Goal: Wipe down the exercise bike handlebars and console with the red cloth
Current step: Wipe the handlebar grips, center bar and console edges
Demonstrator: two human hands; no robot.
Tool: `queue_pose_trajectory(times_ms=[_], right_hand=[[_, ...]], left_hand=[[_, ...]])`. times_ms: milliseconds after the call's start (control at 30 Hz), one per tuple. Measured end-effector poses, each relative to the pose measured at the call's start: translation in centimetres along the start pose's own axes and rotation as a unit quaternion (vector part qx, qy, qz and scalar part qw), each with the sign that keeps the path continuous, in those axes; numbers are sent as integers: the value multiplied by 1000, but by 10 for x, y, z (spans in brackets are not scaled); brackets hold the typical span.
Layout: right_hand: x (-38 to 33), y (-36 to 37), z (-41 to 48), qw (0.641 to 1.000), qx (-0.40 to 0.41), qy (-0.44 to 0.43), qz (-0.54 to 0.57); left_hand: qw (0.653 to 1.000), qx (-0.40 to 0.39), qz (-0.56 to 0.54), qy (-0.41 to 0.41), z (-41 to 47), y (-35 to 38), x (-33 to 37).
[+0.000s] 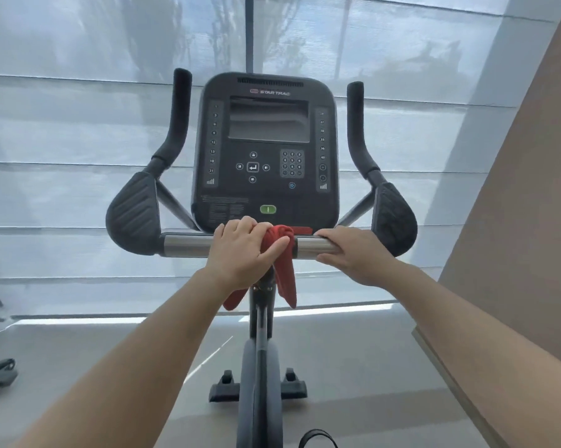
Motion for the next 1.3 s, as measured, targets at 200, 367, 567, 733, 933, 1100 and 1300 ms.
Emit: queue_pose_trajectory(times_ms=[200,367,567,733,933,1100,1300], right_hand=[[2,2,-1,1000,3,6,-1],[1,-2,-1,1000,-2,16,16],[2,-3,-1,999,0,22,27],[-1,-3,-2,999,13,25,23],[-4,-2,-4,999,24,30,8],[-4,0,-3,999,27,26,-1],[-5,-2,-2,1000,3,30,1]], left_hand=[[997,-10,76,-18,8,0,21],[995,-39,25,89,7,-9,1],[988,0,-120,102,5,-27,-32],[986,102,-115,61,6,-55,-58],[998,-43,26,23,-11,-43,-65],[997,-7,67,44,-15,-26,-40],[996,-34,58,65,-5,-1,5]])
Point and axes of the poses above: each hand's wrist, its own z-axis towards the middle knuckle, its own y-axis out of the palm, x = y × z, the point moved 2 cm from there along z, towards the middle knuckle, and after that the axes turned 5 degrees about -z, right-handed, at the moved point
